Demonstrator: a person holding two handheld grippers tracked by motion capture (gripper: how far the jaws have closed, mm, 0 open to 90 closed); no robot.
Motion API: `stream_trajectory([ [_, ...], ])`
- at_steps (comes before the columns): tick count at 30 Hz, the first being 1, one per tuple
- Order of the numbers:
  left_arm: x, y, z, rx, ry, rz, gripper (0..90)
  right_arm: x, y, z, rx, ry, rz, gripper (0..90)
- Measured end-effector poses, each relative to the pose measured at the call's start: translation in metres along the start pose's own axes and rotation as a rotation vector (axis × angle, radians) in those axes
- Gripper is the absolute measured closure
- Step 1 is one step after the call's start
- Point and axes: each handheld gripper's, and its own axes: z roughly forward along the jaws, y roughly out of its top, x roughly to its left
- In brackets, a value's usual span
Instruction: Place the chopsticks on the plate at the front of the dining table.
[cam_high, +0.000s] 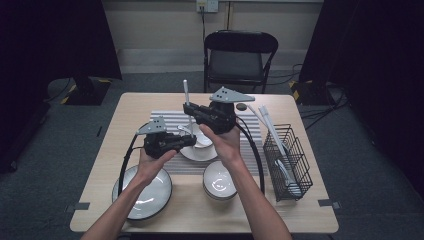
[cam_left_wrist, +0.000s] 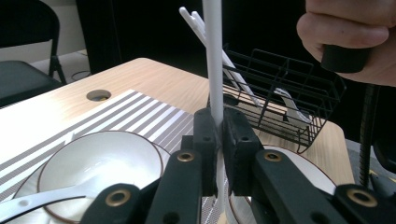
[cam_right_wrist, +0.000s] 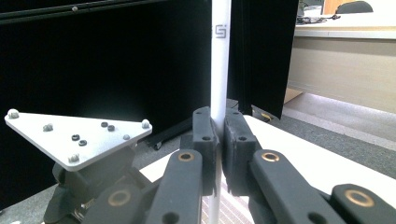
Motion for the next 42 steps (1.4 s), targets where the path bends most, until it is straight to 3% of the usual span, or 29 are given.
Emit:
stream_trajectory([
  [6, 0.001, -0.002, -0.007, 0.013, -0.007, -0.004, 86.4, -0.002, 0.001, -0.003, 0.021, -0.003, -0.019, 79.2],
  [13, 0.002, -0.001, -0.012, -0.002, -0.001, -0.013, 86.5, -0.002, -0.006, 0.002, 0.064, 0.026, -0.023, 72.2],
  [16, 0.003, -0.001, -0.014, -0.006, 0.003, -0.020, 86.5, -0.002, -0.010, 0.006, 0.088, 0.039, -0.023, 73.4],
  [18, 0.004, -0.001, -0.016, -0.010, 0.006, -0.022, 86.5, -0.002, -0.012, 0.009, 0.105, 0.051, -0.021, 78.7],
  [25, 0.006, 0.000, -0.019, -0.026, 0.012, -0.020, 86.0, 0.002, -0.013, 0.014, 0.118, 0.083, -0.034, 85.4],
  [31, 0.006, 0.001, -0.016, -0.041, 0.010, -0.039, 70.9, 0.004, -0.010, 0.016, 0.107, 0.096, -0.026, 85.8],
  [34, 0.006, 0.000, -0.015, -0.036, 0.016, -0.029, 73.6, 0.005, -0.009, 0.016, 0.104, 0.093, -0.030, 85.9],
  [37, 0.007, -0.002, -0.012, -0.037, 0.014, -0.046, 74.7, 0.004, -0.008, 0.014, 0.082, 0.117, -0.008, 85.9],
  [39, 0.006, -0.002, -0.013, -0.041, 0.018, -0.033, 84.1, 0.005, -0.007, 0.013, 0.076, 0.116, -0.005, 85.9],
  [42, 0.002, -0.002, -0.014, -0.042, 0.021, -0.017, 85.6, 0.007, -0.007, 0.011, 0.078, 0.114, -0.013, 85.9],
])
